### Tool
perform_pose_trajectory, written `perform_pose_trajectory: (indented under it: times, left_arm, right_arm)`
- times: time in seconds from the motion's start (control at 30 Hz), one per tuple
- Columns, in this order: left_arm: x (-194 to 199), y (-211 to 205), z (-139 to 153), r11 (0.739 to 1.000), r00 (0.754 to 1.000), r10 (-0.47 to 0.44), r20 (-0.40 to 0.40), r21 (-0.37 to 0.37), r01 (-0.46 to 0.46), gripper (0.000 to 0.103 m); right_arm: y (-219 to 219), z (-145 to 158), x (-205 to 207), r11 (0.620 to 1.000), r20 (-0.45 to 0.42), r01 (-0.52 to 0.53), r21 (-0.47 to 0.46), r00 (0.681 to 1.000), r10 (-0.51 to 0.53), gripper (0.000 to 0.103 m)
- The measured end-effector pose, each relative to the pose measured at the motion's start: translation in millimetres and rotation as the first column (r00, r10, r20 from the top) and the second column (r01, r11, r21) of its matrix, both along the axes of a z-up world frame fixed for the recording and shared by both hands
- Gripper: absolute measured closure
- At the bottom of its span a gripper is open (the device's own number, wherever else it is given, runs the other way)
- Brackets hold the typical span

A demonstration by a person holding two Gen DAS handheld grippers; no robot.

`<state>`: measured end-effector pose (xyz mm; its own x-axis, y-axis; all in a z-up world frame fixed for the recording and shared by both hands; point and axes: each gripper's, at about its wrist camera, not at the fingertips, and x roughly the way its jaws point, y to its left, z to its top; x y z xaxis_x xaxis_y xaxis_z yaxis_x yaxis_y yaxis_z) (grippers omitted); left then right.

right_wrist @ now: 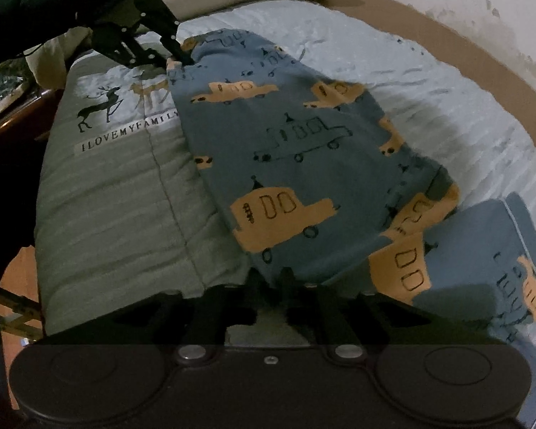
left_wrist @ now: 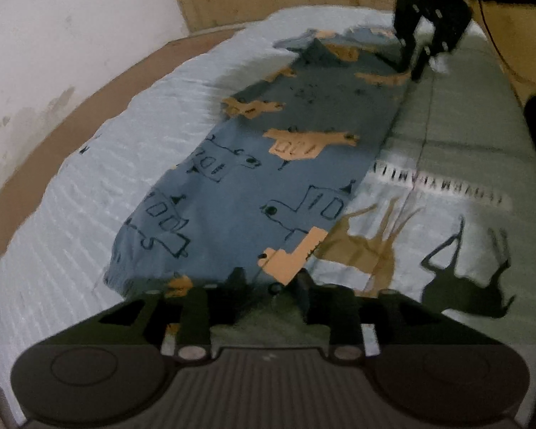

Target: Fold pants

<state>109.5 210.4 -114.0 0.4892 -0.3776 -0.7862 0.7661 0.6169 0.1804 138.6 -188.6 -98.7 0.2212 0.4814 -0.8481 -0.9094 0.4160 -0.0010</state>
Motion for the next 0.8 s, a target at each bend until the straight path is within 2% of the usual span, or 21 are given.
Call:
perform_pose_trajectory:
  times: [0.03,0.17,0.2,0.23,0.3,0.37,0.47,0.5,0.57,0.6,0.7,0.73,0.8]
  left_arm:
    - [-0.5,3.0,4.2,0.999,1.000,0.016,-0.016,-0.030,-0.017,0.051]
    - [-3.1,7.0,22.3,0.986,0.996,0.087,-0.032,-0.142,-0.091,0.040]
    - [-2.2,3.2,26.0,0.978,0.994,0.104,-0.033,-0.179,-0.109,0.032]
    - [-0.2,-1.6,28.1,0.971,0.993,0.117,-0.034,-0.206,-0.122,0.020]
    - [6.5,-20.0,29.7,0.953,0.986,0.166,-0.024,-0.254,-0.166,0.006]
    - [16.9,-46.0,28.8,0.931,0.978,0.206,-0.032,-0.302,-0.206,0.006]
    - [35.5,-91.5,25.1,0.888,0.974,0.198,-0.114,-0.399,-0.228,0.006]
    - [42.0,-112.9,23.6,0.870,0.973,0.172,-0.153,-0.439,-0.223,0.006]
    - [49.0,-150.9,21.1,0.851,0.974,0.120,-0.190,-0.485,-0.200,0.007]
    - [51.6,-172.7,20.8,0.843,0.976,0.094,-0.198,-0.505,-0.183,0.012]
    - [58.2,-223.2,17.8,0.834,0.973,0.049,-0.226,-0.527,-0.165,0.029]
    - [56.9,-233.7,14.1,0.838,0.973,0.042,-0.228,-0.523,-0.158,0.035]
    - [58.6,-256.5,7.8,0.851,0.970,0.035,-0.242,-0.502,-0.156,0.041]
  right_arm:
    - [-1.0,-0.2,-1.2,1.000,-0.004,0.004,0.002,1.000,-0.004,0.085]
    - [-7.3,8.1,-3.9,0.999,-0.038,0.010,0.042,0.999,-0.008,0.074]
    - [-10.3,12.7,-4.8,0.998,-0.047,0.011,0.059,0.999,-0.008,0.072]
    - [-14.6,18.3,-6.0,0.997,-0.055,0.017,0.079,0.998,-0.013,0.067]
    - [-24.4,29.0,-8.3,0.993,-0.069,0.037,0.115,0.997,-0.030,0.053]
    - [-35.5,38.9,-8.9,0.987,-0.067,0.070,0.146,0.996,-0.060,0.034]
    - [-55.1,50.6,-5.7,0.976,-0.047,0.134,0.169,0.991,-0.128,0.025]
    - [-60.9,53.0,-3.6,0.973,-0.036,0.155,0.171,0.988,-0.151,0.023]
    - [-73.6,57.2,0.9,0.965,-0.016,0.203,0.168,0.979,-0.203,0.019]
    - [-79.2,58.8,3.6,0.960,-0.011,0.222,0.168,0.975,-0.224,0.019]
    - [-98.1,64.8,11.0,0.949,0.019,0.267,0.167,0.961,-0.274,0.019]
    - [-104.6,66.2,13.5,0.945,0.036,0.282,0.166,0.956,-0.292,0.019]
    - [-117.0,68.3,19.7,0.937,0.053,0.308,0.165,0.946,-0.321,0.019]
